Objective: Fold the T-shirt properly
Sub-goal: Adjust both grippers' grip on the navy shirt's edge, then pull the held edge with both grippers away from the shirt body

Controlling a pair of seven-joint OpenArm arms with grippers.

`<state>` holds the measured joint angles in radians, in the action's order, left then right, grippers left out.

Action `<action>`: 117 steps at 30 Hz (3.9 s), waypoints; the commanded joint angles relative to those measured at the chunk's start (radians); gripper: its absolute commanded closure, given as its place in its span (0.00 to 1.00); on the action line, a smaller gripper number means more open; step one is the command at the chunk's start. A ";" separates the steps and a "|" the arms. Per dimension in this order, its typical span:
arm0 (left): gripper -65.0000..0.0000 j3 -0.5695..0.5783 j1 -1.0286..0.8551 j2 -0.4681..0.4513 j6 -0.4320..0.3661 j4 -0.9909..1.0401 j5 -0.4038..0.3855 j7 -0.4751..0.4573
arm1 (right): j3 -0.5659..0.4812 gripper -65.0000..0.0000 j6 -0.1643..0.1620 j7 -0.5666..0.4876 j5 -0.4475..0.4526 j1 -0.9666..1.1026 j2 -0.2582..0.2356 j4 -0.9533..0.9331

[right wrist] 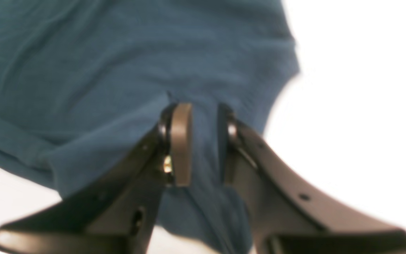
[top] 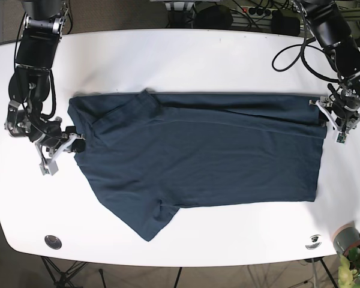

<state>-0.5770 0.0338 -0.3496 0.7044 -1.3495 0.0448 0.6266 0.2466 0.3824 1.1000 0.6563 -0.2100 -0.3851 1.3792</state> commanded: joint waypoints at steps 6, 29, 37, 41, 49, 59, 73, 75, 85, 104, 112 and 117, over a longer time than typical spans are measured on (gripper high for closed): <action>0.60 -0.024 0.012 -0.004 -0.006 -0.106 -0.009 -0.017 | 0.119 0.33 0.003 0.015 0.013 0.125 -0.024 0.159; 0.38 -0.114 -0.013 0.044 -0.006 -0.152 -0.007 -0.004 | 0.132 0.20 0.091 -0.071 -0.270 0.286 0.082 0.191; 0.38 -0.173 -0.025 0.073 -0.006 -0.149 -0.001 -0.044 | 0.132 0.23 0.092 -0.093 -0.267 0.280 0.090 0.133; 0.38 -0.171 -0.074 0.085 -0.006 -0.121 -0.004 -0.106 | 0.132 0.38 0.092 -0.113 -0.269 0.284 0.100 0.130; 0.38 -0.176 -0.077 0.086 -0.006 -0.011 -0.007 -0.127 | 0.132 0.46 0.092 -0.113 -0.269 0.286 0.108 0.130; 0.40 -0.180 -0.068 0.085 -0.006 0.086 -0.007 -0.127 | 0.132 0.46 0.092 -0.113 -0.269 0.286 0.110 0.130; 0.94 -0.185 -0.111 0.085 -0.006 0.038 -0.006 -0.124 | 0.132 0.88 0.091 -0.113 -0.269 0.291 0.111 0.131; 0.94 -0.185 -0.136 0.086 -0.006 -0.006 -0.006 -0.121 | 0.139 0.89 0.092 -0.113 -0.269 0.317 0.110 0.136; 0.94 -0.239 -0.263 0.119 -0.006 -0.156 -0.007 -0.118 | 0.214 0.89 0.092 -0.108 -0.260 0.507 0.108 0.302; 0.89 -0.263 -0.472 0.163 -0.006 -0.296 -0.004 -0.116 | 0.245 0.86 0.094 -0.108 -0.258 0.754 0.174 0.458; 0.45 -0.262 -0.417 0.140 -0.006 -0.315 -0.006 -0.012 | 0.254 0.23 0.091 -0.108 -0.258 0.743 0.174 0.483; 0.46 -0.246 -0.354 0.103 -0.006 -0.328 -0.007 0.031 | 0.254 0.04 0.091 -0.108 -0.258 0.726 0.176 0.550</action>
<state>-0.8291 -0.3382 -0.2127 0.7040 -1.6520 0.0441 0.6617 0.4938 0.4717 1.0100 0.3817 0.5266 -0.2016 1.8877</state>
